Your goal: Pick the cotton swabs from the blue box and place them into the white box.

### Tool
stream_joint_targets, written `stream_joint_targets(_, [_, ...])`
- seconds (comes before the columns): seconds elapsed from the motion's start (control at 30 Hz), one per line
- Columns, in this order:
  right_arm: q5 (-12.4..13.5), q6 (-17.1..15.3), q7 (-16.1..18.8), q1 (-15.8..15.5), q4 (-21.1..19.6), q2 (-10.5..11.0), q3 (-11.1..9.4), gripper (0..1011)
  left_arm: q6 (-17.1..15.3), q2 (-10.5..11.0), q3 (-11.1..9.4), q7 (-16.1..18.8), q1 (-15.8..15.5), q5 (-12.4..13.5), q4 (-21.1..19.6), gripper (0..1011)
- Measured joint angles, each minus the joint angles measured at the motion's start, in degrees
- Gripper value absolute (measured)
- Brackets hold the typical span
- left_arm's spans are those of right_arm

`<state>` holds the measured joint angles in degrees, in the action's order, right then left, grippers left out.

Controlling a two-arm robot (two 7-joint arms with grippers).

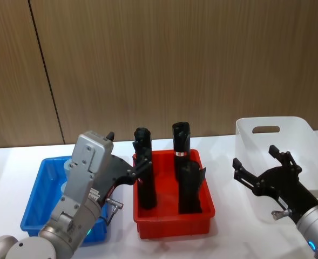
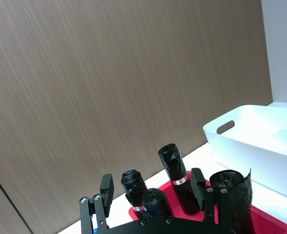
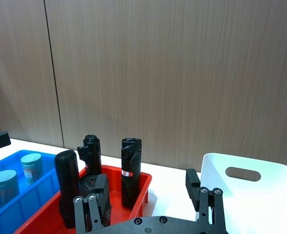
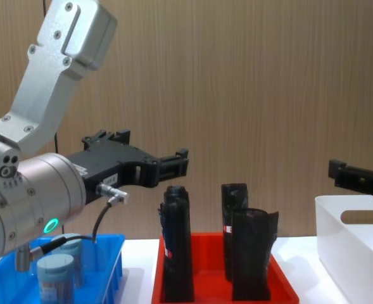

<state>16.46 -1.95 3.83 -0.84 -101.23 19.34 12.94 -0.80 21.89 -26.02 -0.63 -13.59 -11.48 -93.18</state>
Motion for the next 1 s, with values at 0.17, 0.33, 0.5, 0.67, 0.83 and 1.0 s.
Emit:
stream_joint_targets(0.17, [0.00,0.00,0.00,0.00,0.00,0.00,0.00,1002,0.00,0.00,0.00,0.00,0.00,0.00,0.00,1004])
stream_joint_targets(0.33, [0.00,0.00,0.00,0.00,0.00,0.00,0.00,1002,0.00,0.00,0.00,0.00,0.00,0.00,0.00,1004])
stream_joint_targets(0.5, [0.00,0.00,0.00,0.00,0.00,0.00,0.00,1002,0.00,0.00,0.00,0.00,0.00,0.00,0.00,1004])
stream_joint_targets(0.67, [0.00,0.00,0.00,0.00,0.00,0.00,0.00,1002,0.00,0.00,0.00,0.00,0.00,0.00,0.00,1004])
stream_joint_targets(0.83, [0.00,0.00,0.00,0.00,0.00,0.00,0.00,1002,0.00,0.00,0.00,0.00,0.00,0.00,0.00,1004])
stream_joint_targets(1.0, [0.00,0.00,0.00,0.00,0.00,0.00,0.00,1002,0.00,0.00,-0.01,0.00,0.00,0.00,0.00,1004])
